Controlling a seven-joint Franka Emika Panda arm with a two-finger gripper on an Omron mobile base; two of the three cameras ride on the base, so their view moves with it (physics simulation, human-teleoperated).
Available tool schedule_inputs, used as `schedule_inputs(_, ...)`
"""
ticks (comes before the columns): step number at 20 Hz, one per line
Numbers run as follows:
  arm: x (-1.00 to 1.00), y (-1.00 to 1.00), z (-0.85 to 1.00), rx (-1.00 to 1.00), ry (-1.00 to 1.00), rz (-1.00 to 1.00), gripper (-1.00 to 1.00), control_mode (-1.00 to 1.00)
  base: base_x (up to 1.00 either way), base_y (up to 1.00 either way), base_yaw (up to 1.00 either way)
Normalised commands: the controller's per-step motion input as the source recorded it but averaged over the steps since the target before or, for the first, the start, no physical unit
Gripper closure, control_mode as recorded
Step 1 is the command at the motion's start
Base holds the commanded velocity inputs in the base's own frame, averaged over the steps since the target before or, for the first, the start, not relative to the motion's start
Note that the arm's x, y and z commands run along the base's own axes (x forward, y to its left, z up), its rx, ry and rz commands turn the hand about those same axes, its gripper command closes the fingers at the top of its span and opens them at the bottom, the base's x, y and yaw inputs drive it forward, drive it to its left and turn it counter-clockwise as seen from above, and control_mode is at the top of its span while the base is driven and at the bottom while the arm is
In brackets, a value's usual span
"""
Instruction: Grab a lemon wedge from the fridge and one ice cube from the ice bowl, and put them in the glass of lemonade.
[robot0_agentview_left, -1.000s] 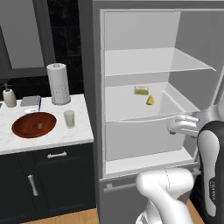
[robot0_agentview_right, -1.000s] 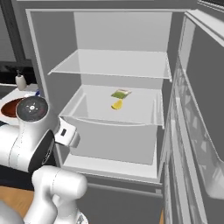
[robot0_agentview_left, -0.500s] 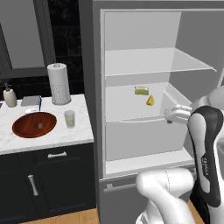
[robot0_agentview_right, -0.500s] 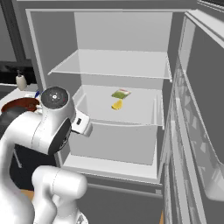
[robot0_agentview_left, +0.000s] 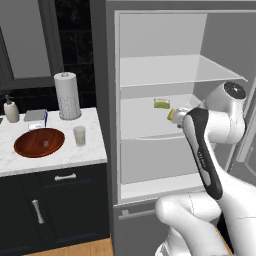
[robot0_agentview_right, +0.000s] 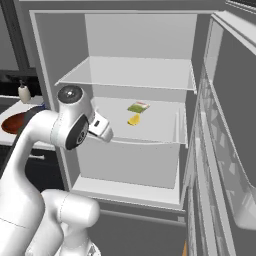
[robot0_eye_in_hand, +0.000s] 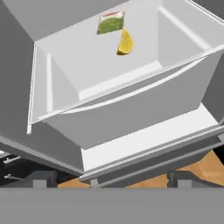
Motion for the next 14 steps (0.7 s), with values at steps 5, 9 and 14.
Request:
schedule_inputs(5, 0.49, 0.02, -0.66, -0.04, 0.0, -0.03, -1.0, -1.0, 0.0, 0.0, 0.0)
schedule_inputs(9, 0.74, -0.1, -0.17, -0.06, 0.0, 0.01, -1.0, -1.0, 0.0, 0.0, 0.0)
schedule_inputs(14, 0.67, -0.26, 0.13, -0.04, -0.01, 0.08, -1.0, -1.0, 0.0, 0.0, 0.0)
